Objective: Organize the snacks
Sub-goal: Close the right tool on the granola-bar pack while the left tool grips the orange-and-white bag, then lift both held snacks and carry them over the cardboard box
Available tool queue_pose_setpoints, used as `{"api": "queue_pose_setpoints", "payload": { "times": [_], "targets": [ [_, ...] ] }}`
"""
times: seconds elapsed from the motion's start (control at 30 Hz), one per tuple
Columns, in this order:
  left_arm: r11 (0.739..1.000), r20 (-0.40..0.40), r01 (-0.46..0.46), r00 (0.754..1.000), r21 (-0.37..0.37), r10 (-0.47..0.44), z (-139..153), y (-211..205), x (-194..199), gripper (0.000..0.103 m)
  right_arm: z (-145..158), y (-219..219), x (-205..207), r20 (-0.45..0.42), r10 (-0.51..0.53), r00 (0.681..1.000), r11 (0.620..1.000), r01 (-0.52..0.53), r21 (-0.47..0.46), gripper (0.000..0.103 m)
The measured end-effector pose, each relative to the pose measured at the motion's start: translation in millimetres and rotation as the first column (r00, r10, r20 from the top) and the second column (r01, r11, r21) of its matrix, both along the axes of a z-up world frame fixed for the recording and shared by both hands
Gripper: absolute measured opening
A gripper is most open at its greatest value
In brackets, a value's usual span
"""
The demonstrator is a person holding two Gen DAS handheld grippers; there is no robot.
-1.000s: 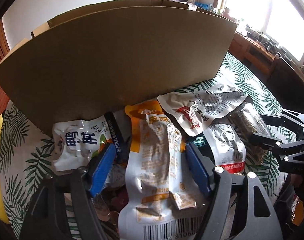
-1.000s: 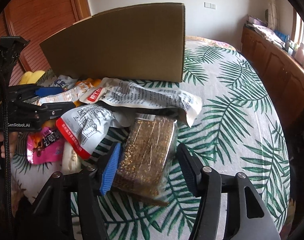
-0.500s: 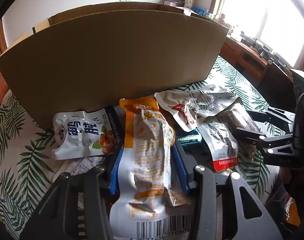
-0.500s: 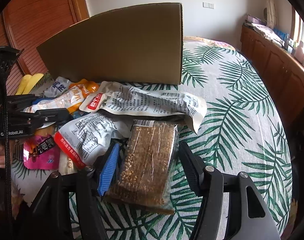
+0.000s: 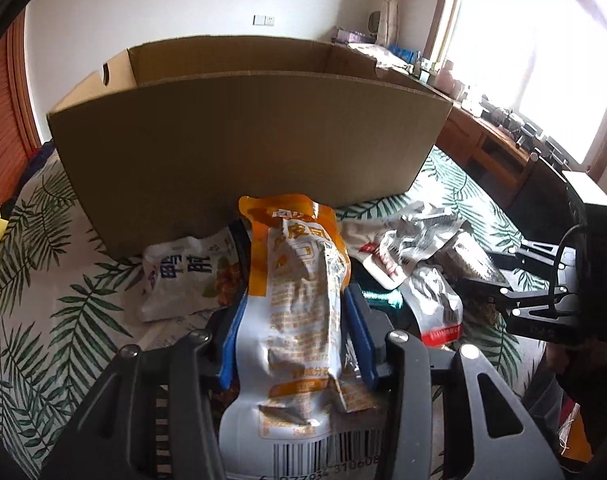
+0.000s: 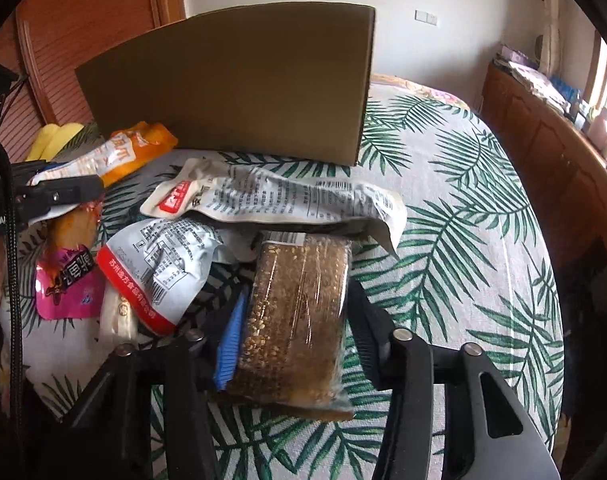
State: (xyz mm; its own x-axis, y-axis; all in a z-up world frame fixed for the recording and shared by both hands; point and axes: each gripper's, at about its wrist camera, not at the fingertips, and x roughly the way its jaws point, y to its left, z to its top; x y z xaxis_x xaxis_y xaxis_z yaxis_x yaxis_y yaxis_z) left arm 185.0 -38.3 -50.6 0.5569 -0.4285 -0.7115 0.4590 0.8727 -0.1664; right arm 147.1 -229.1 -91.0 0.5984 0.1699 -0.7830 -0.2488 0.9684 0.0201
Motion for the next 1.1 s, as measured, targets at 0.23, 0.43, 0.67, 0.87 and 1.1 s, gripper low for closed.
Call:
{"api": "queue_pose_setpoints", "payload": {
  "times": [0.23, 0.43, 0.67, 0.87, 1.1],
  "targets": [
    [1.000, 0.025, 0.002, 1.000, -0.022, -0.001, 7.4, 4.3, -5.1, 0.044, 5.6, -8.7, -13.3, 0.009, 0.001, 1.000, 1.000, -0.002, 0.018, 0.043],
    [0.999, 0.050, 0.001, 0.999, -0.039, 0.001, 20.1, 1.7, -8.3, 0.044, 16.1, -14.3, -25.7, 0.033, 0.006, 0.999, 0.999, -0.007, 0.037, 0.043],
    [0.998, 0.100, 0.001, 0.995, -0.066, 0.006, 44.3, 10.3, -8.7, 0.044, 48.3, -15.9, -32.3, 0.107, 0.008, 0.994, 0.999, -0.013, 0.038, 0.043],
    [0.996, 0.125, 0.029, 0.992, -0.083, -0.019, 60.0, 14.9, -11.7, 0.044, 77.1, -12.9, -22.4, 0.171, 0.017, 0.985, 1.000, -0.020, 0.016, 0.043],
    [0.994, 0.154, 0.054, 0.987, -0.097, -0.038, 71.2, 23.3, -23.1, 0.044, 98.8, -9.1, -16.8, 0.228, 0.030, 0.973, 0.999, -0.035, 0.018, 0.043]
  ]
}}
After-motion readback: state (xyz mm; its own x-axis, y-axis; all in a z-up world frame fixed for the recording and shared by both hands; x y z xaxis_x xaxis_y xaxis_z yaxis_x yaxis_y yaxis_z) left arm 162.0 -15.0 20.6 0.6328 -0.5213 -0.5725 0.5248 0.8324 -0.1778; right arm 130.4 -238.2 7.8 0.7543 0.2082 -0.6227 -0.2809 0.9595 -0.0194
